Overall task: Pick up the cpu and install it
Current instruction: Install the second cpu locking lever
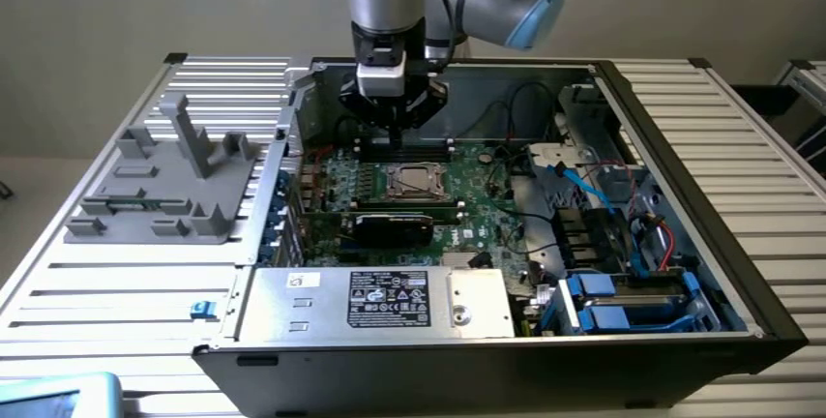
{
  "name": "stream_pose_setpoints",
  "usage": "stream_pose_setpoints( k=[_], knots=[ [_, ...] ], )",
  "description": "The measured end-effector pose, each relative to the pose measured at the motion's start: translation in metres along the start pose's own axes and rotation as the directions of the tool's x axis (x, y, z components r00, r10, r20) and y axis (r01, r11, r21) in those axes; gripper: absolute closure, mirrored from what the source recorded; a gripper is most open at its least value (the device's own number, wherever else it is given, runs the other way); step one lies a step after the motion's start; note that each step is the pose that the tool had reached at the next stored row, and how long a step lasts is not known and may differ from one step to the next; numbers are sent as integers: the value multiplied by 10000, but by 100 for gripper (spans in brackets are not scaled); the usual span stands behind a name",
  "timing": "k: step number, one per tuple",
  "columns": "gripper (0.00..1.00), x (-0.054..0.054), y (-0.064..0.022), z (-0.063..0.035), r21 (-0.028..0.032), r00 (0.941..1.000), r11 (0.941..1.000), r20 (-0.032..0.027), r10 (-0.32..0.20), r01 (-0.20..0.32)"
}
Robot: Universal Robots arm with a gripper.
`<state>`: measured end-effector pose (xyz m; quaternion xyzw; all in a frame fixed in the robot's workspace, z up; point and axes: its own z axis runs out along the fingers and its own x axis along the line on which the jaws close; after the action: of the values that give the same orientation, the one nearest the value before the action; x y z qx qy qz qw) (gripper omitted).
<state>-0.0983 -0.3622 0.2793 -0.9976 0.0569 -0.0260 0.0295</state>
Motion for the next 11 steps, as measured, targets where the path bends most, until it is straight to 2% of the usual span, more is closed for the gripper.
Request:
stream_pose_setpoints(
  k=[11],
  knots=[
    [89, 18, 23, 9, 11, 10000, 10000, 17, 2, -2]
  ],
)
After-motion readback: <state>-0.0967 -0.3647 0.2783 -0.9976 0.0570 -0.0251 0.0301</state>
